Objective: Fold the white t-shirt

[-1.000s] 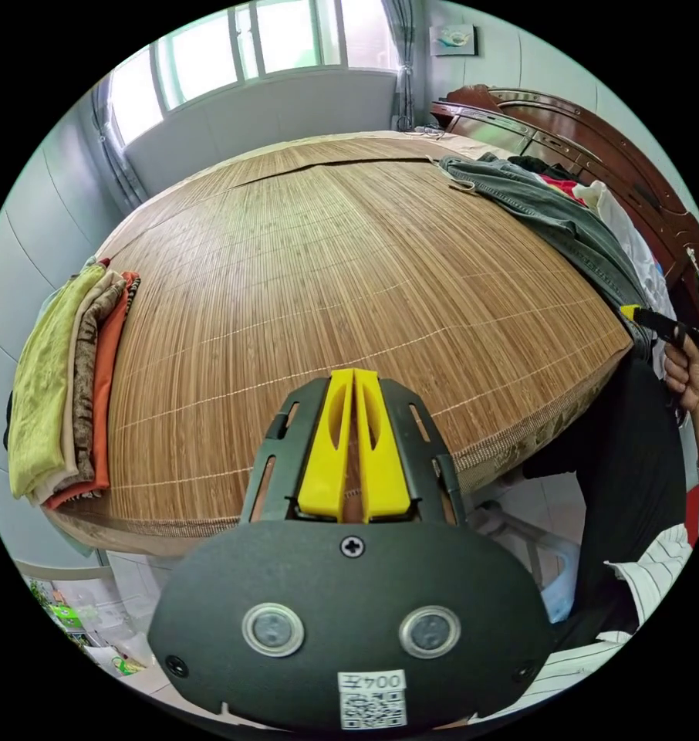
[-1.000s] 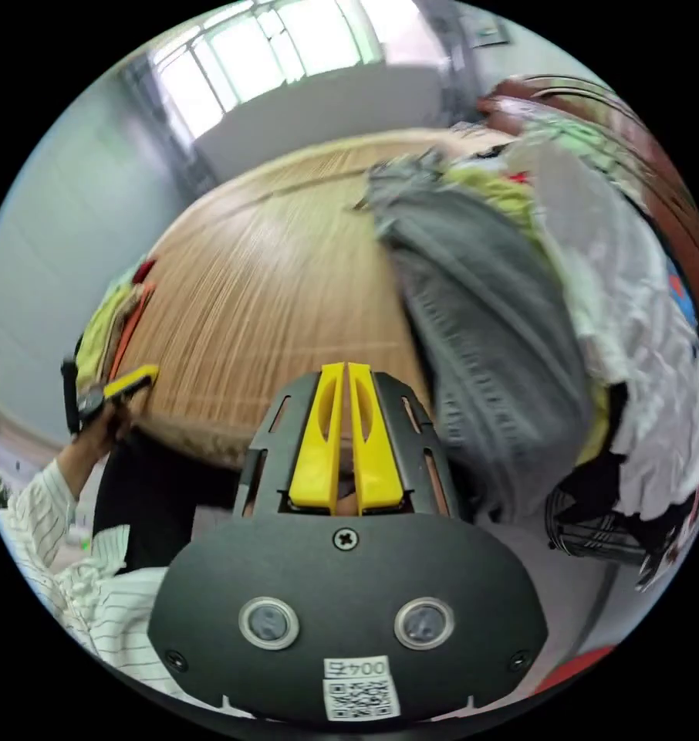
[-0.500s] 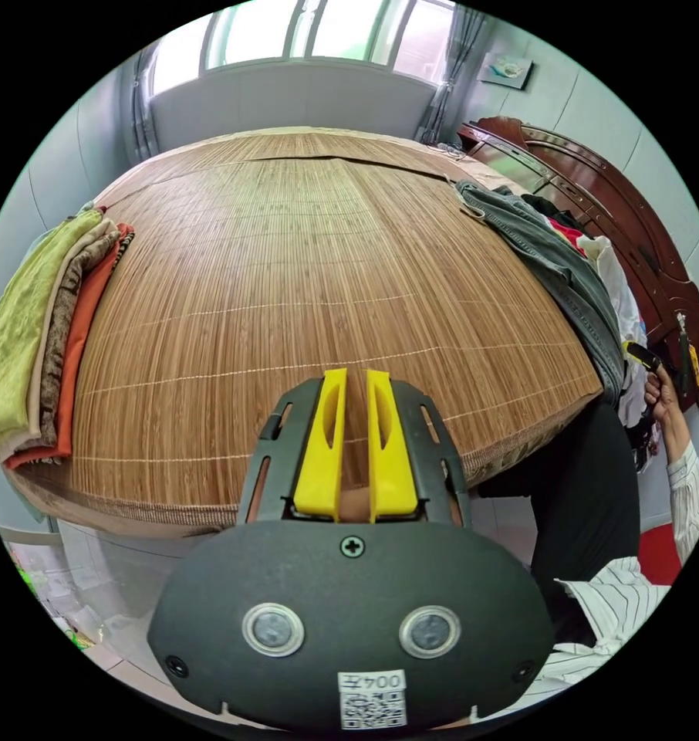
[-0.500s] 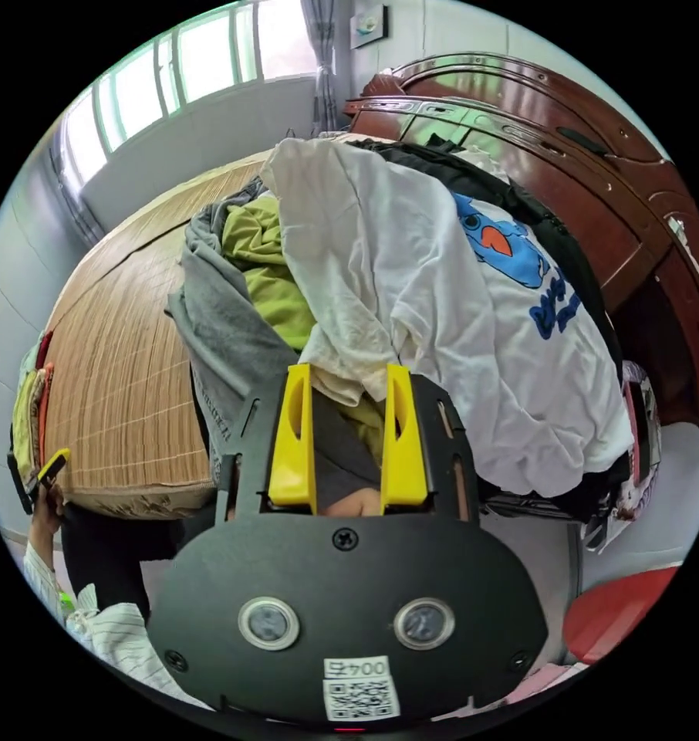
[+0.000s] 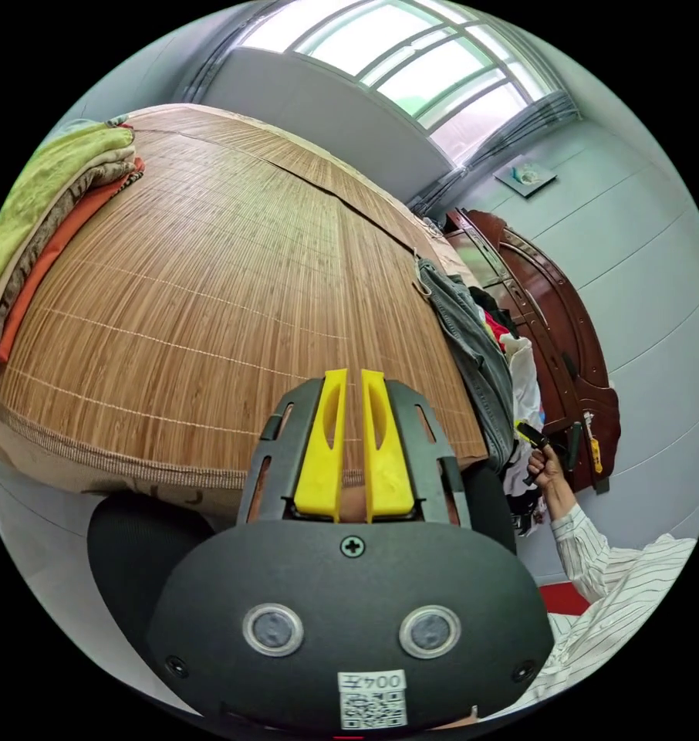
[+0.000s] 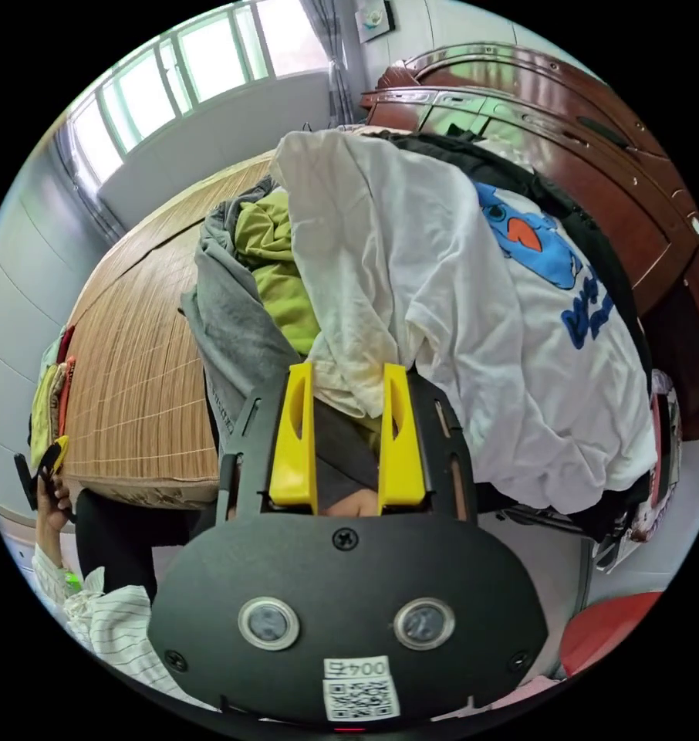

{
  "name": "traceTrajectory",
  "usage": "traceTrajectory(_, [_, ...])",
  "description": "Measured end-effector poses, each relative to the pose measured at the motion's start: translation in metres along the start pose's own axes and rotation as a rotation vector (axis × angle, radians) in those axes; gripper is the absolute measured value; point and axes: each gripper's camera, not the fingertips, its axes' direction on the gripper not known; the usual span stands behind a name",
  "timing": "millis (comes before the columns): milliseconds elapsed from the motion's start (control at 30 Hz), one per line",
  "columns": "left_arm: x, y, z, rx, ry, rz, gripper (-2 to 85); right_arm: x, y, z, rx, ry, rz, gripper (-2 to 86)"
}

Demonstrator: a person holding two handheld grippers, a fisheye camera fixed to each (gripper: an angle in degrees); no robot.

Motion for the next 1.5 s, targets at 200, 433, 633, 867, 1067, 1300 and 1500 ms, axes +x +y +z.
traceTrajectory(200, [-0.008,0.011,-0.03,0.004,0.065,-0.014,2.3,0.06,0.001,-0.042,0.108,-0.105,0.115,2.1])
traceTrajectory(433, [-0.032,0.016,-0.054,0.009,0.186,-0.083,2.6,0.142,-0.012,-0.134,0.42,-0.776,0.281,0.5])
traceTrajectory(633, [-0.039,0.012,-0.077,0.028,0.233,-0.069,2.8,0.153,-0.058,-0.213,0.579,-1.018,0.264,-0.1])
traceTrajectory(867, [-0.051,0.011,-0.1,0.054,0.277,-0.074,2.9,0.08,-0.107,-0.295,0.682,-1.173,0.09,-0.3])
traceTrajectory(1067, [-0.066,0.007,-0.125,0.109,0.277,-0.096,2.8,-0.063,-0.142,-0.335,0.597,-1.268,-0.183,-0.1])
traceTrajectory(1300, [-0.085,0.007,-0.148,0.166,0.259,-0.127,2.6,-0.223,-0.123,-0.248,0.37,-1.281,-0.314,0.9])
traceTrajectory(1500, [-0.106,0.007,-0.154,0.17,0.223,-0.161,2.5,-0.241,-0.034,-0.025,-0.006,-1.191,-0.034,2.2])
